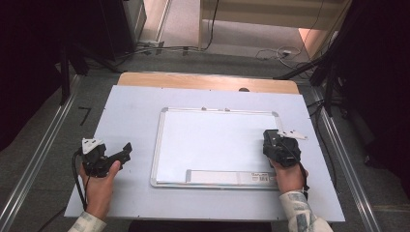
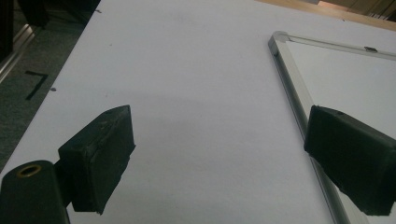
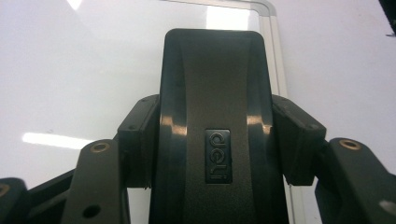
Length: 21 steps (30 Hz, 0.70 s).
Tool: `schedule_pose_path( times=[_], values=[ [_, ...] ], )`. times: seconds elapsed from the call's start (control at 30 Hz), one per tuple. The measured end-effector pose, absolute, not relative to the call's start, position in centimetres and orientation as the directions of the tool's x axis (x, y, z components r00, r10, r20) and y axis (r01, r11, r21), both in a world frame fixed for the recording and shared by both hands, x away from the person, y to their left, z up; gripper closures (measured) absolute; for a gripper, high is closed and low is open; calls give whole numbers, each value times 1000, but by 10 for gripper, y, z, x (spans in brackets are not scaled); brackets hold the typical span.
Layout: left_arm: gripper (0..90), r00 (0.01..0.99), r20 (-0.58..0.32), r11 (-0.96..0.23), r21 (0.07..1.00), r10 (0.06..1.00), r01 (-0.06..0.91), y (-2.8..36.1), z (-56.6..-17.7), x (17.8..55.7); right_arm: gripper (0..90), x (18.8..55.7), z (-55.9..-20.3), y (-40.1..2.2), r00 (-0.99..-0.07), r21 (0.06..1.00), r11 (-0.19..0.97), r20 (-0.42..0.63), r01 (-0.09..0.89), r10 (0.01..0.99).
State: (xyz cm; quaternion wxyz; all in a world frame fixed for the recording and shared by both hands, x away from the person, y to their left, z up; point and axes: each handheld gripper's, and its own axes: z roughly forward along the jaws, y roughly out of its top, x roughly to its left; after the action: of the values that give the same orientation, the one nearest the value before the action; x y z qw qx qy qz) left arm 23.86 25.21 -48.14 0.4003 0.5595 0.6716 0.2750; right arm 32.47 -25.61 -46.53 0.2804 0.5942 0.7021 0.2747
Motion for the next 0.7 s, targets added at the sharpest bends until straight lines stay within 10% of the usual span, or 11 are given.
schedule_pose_path(
  times=[0.7],
  values=[
    [91, -53, -229, 222, 818, 972, 531, 252, -481, 239, 379, 332, -486, -268, -101, 671, 120, -67, 732, 993]
  ],
)
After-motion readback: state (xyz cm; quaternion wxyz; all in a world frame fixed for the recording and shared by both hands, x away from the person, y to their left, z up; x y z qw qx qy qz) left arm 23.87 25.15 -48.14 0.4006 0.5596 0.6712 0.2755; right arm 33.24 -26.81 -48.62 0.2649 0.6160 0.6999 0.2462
